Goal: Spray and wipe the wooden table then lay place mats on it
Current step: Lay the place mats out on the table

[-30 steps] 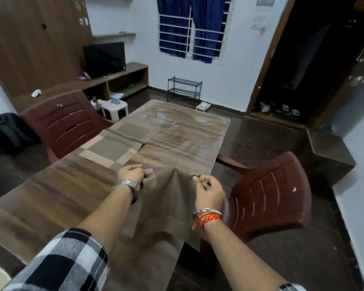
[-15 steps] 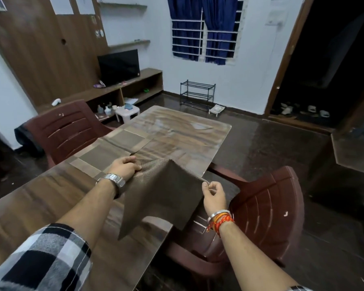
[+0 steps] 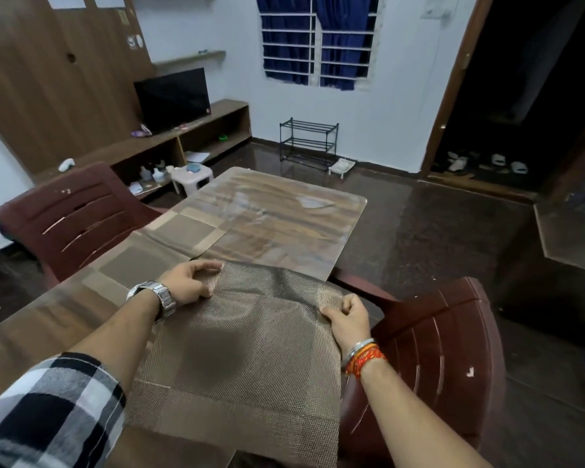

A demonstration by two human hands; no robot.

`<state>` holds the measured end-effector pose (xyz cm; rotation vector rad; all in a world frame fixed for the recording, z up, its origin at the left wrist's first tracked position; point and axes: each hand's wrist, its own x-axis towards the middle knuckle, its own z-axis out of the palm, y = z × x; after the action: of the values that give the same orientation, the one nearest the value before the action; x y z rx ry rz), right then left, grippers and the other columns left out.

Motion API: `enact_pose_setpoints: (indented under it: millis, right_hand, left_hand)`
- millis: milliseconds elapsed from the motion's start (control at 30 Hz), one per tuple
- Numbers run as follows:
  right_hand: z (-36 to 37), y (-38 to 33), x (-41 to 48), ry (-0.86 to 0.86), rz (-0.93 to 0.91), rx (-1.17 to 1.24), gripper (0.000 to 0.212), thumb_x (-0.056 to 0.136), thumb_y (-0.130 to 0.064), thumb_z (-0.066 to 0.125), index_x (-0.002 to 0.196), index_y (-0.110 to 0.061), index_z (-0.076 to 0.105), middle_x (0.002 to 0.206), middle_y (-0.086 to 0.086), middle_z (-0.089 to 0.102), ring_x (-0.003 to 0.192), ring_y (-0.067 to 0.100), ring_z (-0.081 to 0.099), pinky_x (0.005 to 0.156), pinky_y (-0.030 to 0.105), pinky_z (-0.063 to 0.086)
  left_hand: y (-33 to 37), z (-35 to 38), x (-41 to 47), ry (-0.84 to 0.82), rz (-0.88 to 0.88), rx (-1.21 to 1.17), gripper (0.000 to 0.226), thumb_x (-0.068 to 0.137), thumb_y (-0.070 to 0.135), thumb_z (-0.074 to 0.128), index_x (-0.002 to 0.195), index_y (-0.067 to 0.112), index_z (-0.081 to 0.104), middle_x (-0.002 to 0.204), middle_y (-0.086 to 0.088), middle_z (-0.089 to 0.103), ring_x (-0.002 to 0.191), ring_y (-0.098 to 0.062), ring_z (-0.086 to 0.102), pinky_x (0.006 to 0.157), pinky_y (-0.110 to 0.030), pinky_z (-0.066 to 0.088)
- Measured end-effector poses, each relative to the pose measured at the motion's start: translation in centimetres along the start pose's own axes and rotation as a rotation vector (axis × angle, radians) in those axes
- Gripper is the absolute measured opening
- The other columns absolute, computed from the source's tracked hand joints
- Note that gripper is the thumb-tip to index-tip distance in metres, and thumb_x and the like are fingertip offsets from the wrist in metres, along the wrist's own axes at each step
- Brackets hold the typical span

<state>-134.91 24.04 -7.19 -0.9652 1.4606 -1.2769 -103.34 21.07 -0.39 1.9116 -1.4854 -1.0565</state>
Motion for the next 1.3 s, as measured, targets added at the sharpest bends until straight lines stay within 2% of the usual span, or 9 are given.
enact_pose_setpoints:
  millis: [100, 200, 300, 367, 400, 467, 633, 867, 1300]
  right_hand:
    - [1.5, -0.1, 1.4, 0.024, -0.153, -0.026, 0.044, 0.078, 0.015, 0.063, 0.067, -0.014, 0.032, 0.061, -0.003, 0.031, 0.045, -0.002, 0.035, 0.048, 0.011, 0.034]
    - [4.0, 1.0, 3.2, 0.092, -0.225, -0.008, 0.041, 0.081, 0.011, 0.062, 0.066, -0.015, 0.035, 0.061, -0.003, 0.031, 0.053, 0.002, 0.032, 0.055, 0.018, 0.037]
    - [6.8, 3.8, 5.0, 0.069, -0.15, -0.175, 0.035, 0.079, 0.002, 0.069, 0.073, -0.023, 0.046, 0.071, 0.0, 0.047, 0.057, 0.004, 0.042, 0.061, 0.02, 0.041]
    - [8.4, 6.1, 5.3, -0.052, 0.001, -0.411, 0.028, 0.08, -0.015, 0.072, 0.098, -0.027, 0.054, 0.119, 0.019, 0.052, 0.088, 0.009, 0.057, 0.081, 0.025, 0.046]
    - [9.1, 7.3, 5.6, -0.112, 0.08, -0.604, 0.039, 0.083, -0.027, 0.069, 0.118, -0.021, 0.052, 0.144, 0.025, 0.031, 0.116, 0.024, 0.052, 0.098, 0.029, 0.041]
    - [10.3, 9.2, 6.0, -0.225, 0.07, -0.94, 0.064, 0.089, -0.046, 0.054, 0.144, -0.02, 0.033, 0.159, 0.016, -0.002, 0.143, 0.038, 0.015, 0.115, 0.038, 0.017]
    - [12.5, 12.0, 7.9, -0.48, -0.126, -1.304, 0.089, 0.073, -0.063, 0.003, 0.153, -0.024, 0.003, 0.16, 0.013, -0.008, 0.145, 0.034, -0.014, 0.111, 0.043, -0.015]
    - [10.7, 13.0, 10.9, -0.441, -0.28, -1.401, 0.074, 0.091, -0.065, 0.018, 0.152, -0.026, 0.008, 0.16, 0.006, -0.003, 0.146, 0.024, -0.009, 0.113, 0.04, -0.011]
    - [8.2, 12.4, 11.0, -0.552, -0.178, -1.396, 0.08, 0.082, -0.074, -0.001, 0.15, -0.033, -0.012, 0.152, -0.005, -0.031, 0.139, 0.013, -0.03, 0.117, 0.041, -0.011]
  left_hand:
    - [0.7, -0.3, 3.0, -0.003, 0.072, -0.028, 0.068, 0.076, -0.018, 0.062, 0.104, 0.043, 0.07, 0.103, -0.002, 0.072, 0.057, -0.018, 0.056, 0.048, -0.023, 0.05]
    - [0.9, -1.3, 7.0, 0.039, 0.201, -0.03, 0.071, 0.064, -0.004, 0.065, 0.101, 0.057, 0.069, 0.129, 0.001, 0.065, 0.095, -0.016, 0.067, 0.076, -0.026, 0.057]
    - [-0.8, -1.4, 11.7, 0.075, 0.121, 0.278, 0.066, 0.072, 0.007, 0.069, 0.128, 0.041, 0.063, 0.157, -0.006, 0.038, 0.129, -0.029, 0.054, 0.108, -0.036, 0.043]
    - [-3.3, 0.5, 13.7, 0.08, -0.111, 0.667, 0.072, 0.085, 0.03, 0.066, 0.148, 0.05, 0.036, 0.168, 0.002, 0.007, 0.142, -0.037, 0.035, 0.114, -0.048, 0.033]
    - [-4.9, 2.1, 14.8, 0.019, -0.181, 0.764, 0.073, 0.089, 0.046, 0.059, 0.151, 0.054, 0.021, 0.169, 0.003, -0.004, 0.147, -0.039, 0.023, 0.116, -0.052, 0.026]
    - [-8.3, 5.9, 16.5, -0.158, -0.176, 0.802, 0.078, 0.084, 0.074, 0.037, 0.153, 0.053, 0.007, 0.169, -0.003, -0.013, 0.153, -0.038, 0.004, 0.121, -0.058, 0.012]
    - [-10.3, 12.8, 15.7, -0.291, -0.239, 0.733, 0.086, 0.075, 0.092, 0.025, 0.144, 0.064, -0.017, 0.16, 0.012, -0.034, 0.149, -0.039, -0.025, 0.111, -0.075, 0.001]
    - [-7.9, 14.1, 16.4, -0.276, -0.288, 0.747, 0.092, 0.066, 0.099, 0.019, 0.14, 0.064, -0.024, 0.157, -0.001, -0.043, 0.144, -0.049, -0.03, 0.106, -0.082, -0.001]
    - [-7.0, 16.2, 15.4, -0.255, -0.3, 0.683, 0.101, 0.056, 0.103, 0.023, 0.139, 0.068, -0.023, 0.154, -0.004, -0.048, 0.141, -0.052, -0.034, 0.102, -0.083, -0.006]
